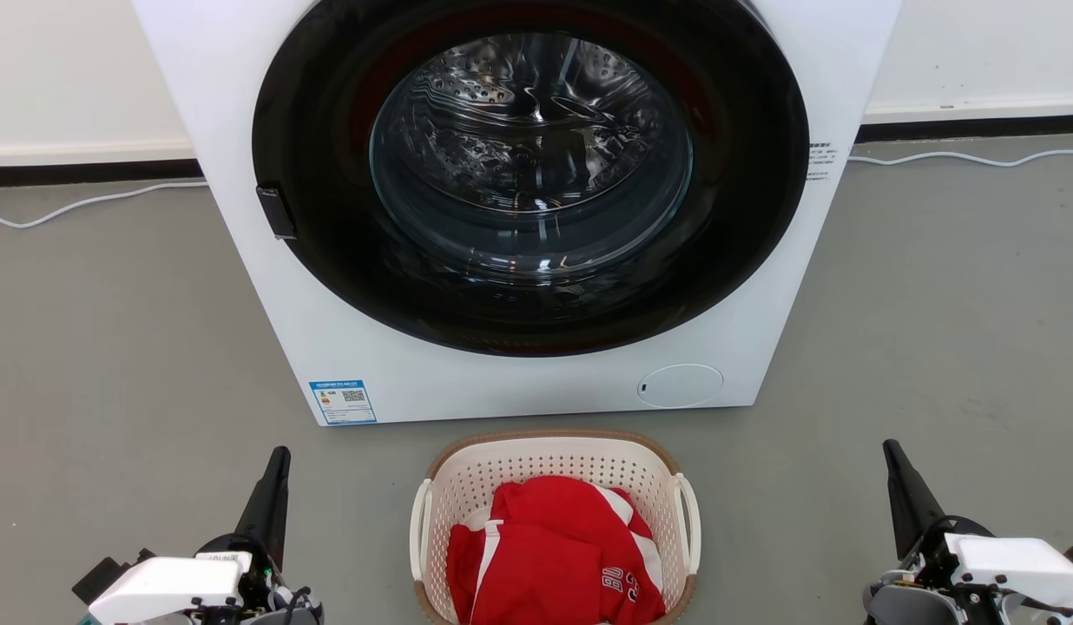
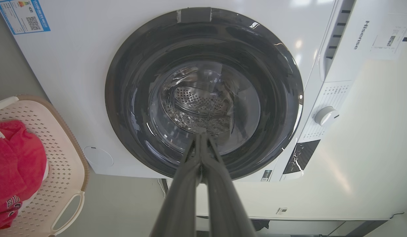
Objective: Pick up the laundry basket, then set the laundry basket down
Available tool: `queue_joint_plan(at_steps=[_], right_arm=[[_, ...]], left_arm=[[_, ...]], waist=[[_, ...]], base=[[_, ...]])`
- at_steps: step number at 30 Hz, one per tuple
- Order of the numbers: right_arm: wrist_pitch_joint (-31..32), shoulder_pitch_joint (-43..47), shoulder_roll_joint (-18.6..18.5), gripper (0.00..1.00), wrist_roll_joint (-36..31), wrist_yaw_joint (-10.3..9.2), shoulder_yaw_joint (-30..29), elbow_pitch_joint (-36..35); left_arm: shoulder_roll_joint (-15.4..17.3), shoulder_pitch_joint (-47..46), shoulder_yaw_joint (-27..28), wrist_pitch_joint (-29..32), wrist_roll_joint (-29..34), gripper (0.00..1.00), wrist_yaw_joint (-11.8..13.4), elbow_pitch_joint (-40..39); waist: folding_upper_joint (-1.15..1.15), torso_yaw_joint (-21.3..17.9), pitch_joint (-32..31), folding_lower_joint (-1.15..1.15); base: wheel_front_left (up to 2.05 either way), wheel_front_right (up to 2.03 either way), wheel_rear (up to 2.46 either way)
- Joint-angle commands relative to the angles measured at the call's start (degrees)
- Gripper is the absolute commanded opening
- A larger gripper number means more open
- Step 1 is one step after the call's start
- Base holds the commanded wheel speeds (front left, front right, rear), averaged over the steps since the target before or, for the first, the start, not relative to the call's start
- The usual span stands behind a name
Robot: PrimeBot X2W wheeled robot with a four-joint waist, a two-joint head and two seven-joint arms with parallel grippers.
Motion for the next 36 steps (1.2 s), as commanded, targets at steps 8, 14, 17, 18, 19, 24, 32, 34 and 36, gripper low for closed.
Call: queue_joint_plan(at_steps=[8, 14, 17, 18, 19, 24, 32, 34, 36], right_arm=[[0.53, -3.39, -0.18, 0.0, -0.57, 0.41, 0.93, -1.6], [0.53, -3.39, -0.18, 0.0, -0.58, 0.41, 0.93, -1.6], [0.53, -3.4, -0.18, 0.0, -0.58, 0.41, 0.93, -1.6], [0.53, -3.4, -0.18, 0.0, -0.58, 0.41, 0.93, -1.6], [0.53, -3.4, -0.18, 0.0, -0.58, 0.41, 0.93, -1.6], [0.54, -3.4, -0.18, 0.0, -0.58, 0.41, 0.93, -1.6], [0.54, -3.4, -0.18, 0.0, -0.58, 0.41, 0.92, -1.6], [0.54, -3.4, -0.18, 0.0, -0.58, 0.41, 0.92, -1.6], [0.54, -3.4, -0.18, 0.0, -0.58, 0.41, 0.92, -1.6]], left_arm=[[0.63, -3.2, 1.73, 0.38, 0.48, 0.0, -0.43, -1.31], [0.62, -3.2, 1.73, 0.39, 0.48, 0.0, -0.43, -1.31], [0.62, -3.2, 1.74, 0.39, 0.48, 0.0, -0.43, -1.31], [0.62, -3.2, 1.74, 0.39, 0.49, 0.0, -0.43, -1.31], [0.62, -3.2, 1.74, 0.39, 0.49, 0.0, -0.43, -1.31], [0.62, -3.2, 1.74, 0.39, 0.49, 0.0, -0.43, -1.31], [0.62, -3.2, 1.74, 0.39, 0.49, 0.0, -0.43, -1.31], [0.62, -3.2, 1.74, 0.39, 0.49, 0.0, -0.43, -1.31], [0.61, -3.2, 1.74, 0.4, 0.49, 0.0, -0.43, -1.31]], waist=[[0.0, 0.0, 0.0, 0.0], [0.0, 0.0, 0.0, 0.0], [0.0, 0.0, 0.0, 0.0], [0.0, 0.0, 0.0, 0.0], [0.0, 0.0, 0.0, 0.0], [0.0, 0.0, 0.0, 0.0], [0.0, 0.0, 0.0, 0.0], [0.0, 0.0, 0.0, 0.0], [0.0, 0.0, 0.0, 0.0]], base=[[0.0, 0.0, 0.0], [0.0, 0.0, 0.0], [0.0, 0.0, 0.0], [0.0, 0.0, 0.0], [0.0, 0.0, 0.0], [0.0, 0.0, 0.0], [0.0, 0.0, 0.0], [0.0, 0.0, 0.0], [0.0, 0.0, 0.0]])
